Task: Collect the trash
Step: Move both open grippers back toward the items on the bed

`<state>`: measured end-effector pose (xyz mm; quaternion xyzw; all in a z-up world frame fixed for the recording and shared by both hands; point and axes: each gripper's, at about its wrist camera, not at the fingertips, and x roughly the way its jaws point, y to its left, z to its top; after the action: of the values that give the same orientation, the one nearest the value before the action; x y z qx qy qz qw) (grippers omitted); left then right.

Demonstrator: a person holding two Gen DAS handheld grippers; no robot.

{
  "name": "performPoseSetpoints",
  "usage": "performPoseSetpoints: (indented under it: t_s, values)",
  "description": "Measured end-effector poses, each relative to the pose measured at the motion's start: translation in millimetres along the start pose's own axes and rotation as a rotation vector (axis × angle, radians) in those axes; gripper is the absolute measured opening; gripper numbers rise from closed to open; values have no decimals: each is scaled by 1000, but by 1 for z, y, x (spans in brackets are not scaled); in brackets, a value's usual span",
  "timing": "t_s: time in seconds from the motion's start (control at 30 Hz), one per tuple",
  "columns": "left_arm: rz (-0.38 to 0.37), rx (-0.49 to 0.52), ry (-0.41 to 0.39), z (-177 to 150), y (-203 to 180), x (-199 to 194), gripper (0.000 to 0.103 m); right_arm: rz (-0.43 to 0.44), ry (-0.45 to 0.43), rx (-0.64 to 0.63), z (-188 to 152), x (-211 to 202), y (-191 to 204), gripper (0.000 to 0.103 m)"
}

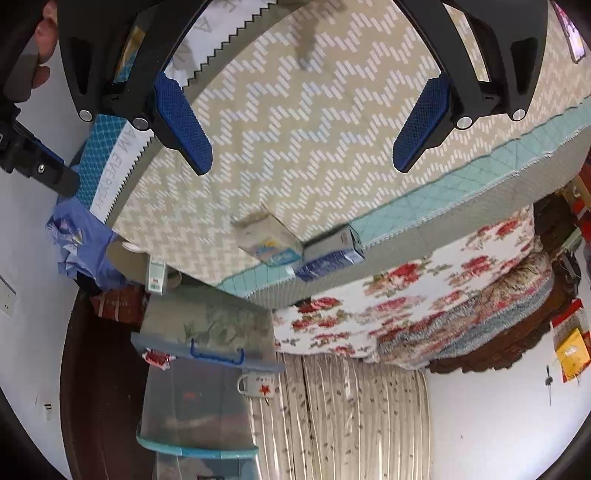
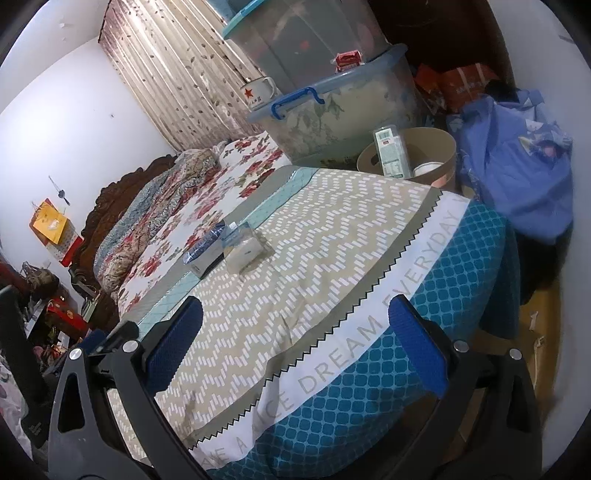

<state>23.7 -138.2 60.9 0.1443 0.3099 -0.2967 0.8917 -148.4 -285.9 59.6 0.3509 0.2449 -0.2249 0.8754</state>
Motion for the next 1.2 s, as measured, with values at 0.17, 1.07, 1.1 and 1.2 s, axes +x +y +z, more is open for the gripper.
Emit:
performPoseSetpoints:
  t_s: [0.17,1.07,1.1,1.2]
  values:
    - [-20,-6,-52,3,6,-9,94,2,2,-20,-5,-2,2,99]
    - [-50,-42,-130,2,37,-31,94,85,42,-41,-19,6,20,99]
    - [-34,-45,-128,2,38,-30,95,84,47,-48,-20,7,21,99]
    - [20,-47,-118,2,41,-28,95,63,92,-70,-23,14,27,100]
